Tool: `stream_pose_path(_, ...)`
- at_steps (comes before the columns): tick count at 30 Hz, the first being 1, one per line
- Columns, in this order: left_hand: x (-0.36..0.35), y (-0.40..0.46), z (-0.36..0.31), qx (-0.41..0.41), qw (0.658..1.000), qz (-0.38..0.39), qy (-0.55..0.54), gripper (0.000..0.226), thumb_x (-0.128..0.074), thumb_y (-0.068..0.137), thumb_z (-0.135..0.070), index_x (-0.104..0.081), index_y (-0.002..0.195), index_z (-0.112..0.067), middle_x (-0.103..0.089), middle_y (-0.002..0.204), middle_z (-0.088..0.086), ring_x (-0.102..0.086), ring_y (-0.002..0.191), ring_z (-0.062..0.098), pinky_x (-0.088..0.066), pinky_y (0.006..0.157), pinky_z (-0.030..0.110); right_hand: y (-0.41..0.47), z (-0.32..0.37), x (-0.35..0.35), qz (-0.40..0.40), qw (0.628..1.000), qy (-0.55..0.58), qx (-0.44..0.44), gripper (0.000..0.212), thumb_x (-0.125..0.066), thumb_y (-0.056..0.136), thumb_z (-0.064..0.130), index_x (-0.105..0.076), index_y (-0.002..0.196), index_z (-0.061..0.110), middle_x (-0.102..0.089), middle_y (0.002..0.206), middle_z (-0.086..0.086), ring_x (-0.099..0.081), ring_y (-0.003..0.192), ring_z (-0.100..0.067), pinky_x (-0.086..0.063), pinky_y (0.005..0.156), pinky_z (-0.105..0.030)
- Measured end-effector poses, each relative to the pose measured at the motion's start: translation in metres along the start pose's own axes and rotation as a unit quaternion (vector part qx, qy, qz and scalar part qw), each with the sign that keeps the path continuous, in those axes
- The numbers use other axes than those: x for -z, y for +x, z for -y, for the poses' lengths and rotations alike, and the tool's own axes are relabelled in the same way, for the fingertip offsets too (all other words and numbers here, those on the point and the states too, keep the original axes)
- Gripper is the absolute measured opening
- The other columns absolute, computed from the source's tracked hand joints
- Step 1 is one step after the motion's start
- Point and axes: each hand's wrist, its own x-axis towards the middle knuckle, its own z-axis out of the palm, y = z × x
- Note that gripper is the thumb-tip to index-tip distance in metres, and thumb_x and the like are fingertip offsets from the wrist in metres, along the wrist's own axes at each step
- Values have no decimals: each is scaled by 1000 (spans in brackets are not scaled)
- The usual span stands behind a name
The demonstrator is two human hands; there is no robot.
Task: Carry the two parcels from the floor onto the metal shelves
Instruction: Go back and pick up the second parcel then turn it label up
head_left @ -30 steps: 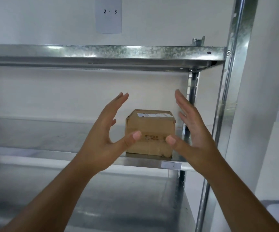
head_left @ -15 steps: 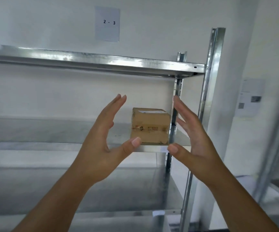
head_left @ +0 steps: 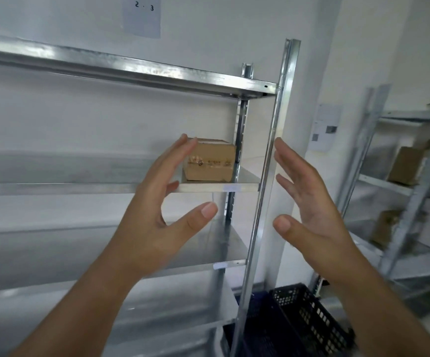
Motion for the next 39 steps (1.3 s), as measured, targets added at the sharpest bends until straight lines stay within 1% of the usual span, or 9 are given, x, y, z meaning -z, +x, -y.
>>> stream_pose_path(7, -33, -40, -78, 4, 999, 34, -18, 75, -66, 86, -50, -35, 154, -52, -33, 166, -28, -33, 155, -2, -39, 122, 46, -69, 64, 47, -25, 1000, -16, -12, 97, -58, 87, 77, -26, 163, 27, -24, 175, 15, -22, 163, -9, -23, 130, -56)
stream_pose_path(12, -67, -75, -133, 0, 998, 59, -31, 75, -68, 84, -53, -34, 150, -60, -34, 167, -25, -32, 156, 1, -39, 122, 48, -128, 101, 78, -35, 999, -18, -24, 95, -59, 88, 75, -26, 163, 27, -24, 174, 16, -22, 162, -8, -23, 130, -54)
stream_pose_path(16, -82, -100, -171, 15, 996, 75, -53, 77, -70, 82, -65, -35, 150, -58, -33, 168, -24, -31, 157, 2, -38, 122, 52, -166, 127, 91, -46, 998, -32, -30, 96, -58, 89, 74, -25, 164, 24, -23, 175, 13, -21, 163, -10, -25, 130, -55)
stream_pose_path(19, -87, -114, -192, 12, 994, 92, -55, 73, -68, 84, -53, -35, 150, -56, -32, 168, -25, -31, 157, 2, -38, 123, 52, -187, 148, 97, -57, 997, -34, -41, 98, -58, 88, 75, -24, 165, 24, -22, 175, 16, -21, 163, -9, -25, 129, -54)
stream_pose_path(25, -86, -139, -213, 2, 986, 130, -104, 75, -67, 85, -47, -36, 153, -48, -33, 168, -23, -32, 156, 0, -38, 122, 49, -231, 193, 98, -84, 990, -84, -77, 98, -57, 88, 74, -23, 166, 25, -22, 175, 16, -21, 163, -8, -26, 130, -52)
stream_pose_path(30, -84, -162, -217, -18, 971, 180, -158, 75, -67, 85, -47, -35, 153, -51, -33, 169, -22, -32, 156, 1, -37, 121, 44, -268, 233, 86, -123, 973, -155, -118, 96, -55, 88, 77, -22, 164, 30, -21, 176, 12, -21, 163, -11, -29, 129, -55)
stream_pose_path(32, -82, -173, -217, -18, 960, 202, -192, 75, -70, 85, -56, -36, 152, -55, -33, 169, -22, -32, 157, 2, -37, 121, 47, -284, 251, 77, -135, 967, -169, -135, 92, -56, 89, 75, -22, 163, 32, -20, 176, 10, -21, 163, -12, -28, 128, -57)
stream_pose_path(34, -82, -187, -216, -17, 947, 230, -222, 75, -67, 85, -66, -36, 152, -56, -33, 169, -21, -33, 157, 5, -37, 121, 51, -303, 267, 66, -143, 958, -196, -150, 90, -56, 91, 72, -21, 162, 28, -20, 176, 4, -20, 164, -15, -28, 128, -58)
stream_pose_path(39, -99, -233, -225, -10, 909, 305, -285, 74, -70, 85, -59, -36, 151, -52, -33, 169, -21, -33, 156, 2, -36, 122, 49, -364, 312, 41, -178, 925, -249, -224, 92, -57, 94, 67, -22, 162, 16, -22, 176, 0, -22, 164, -16, -29, 128, -57)
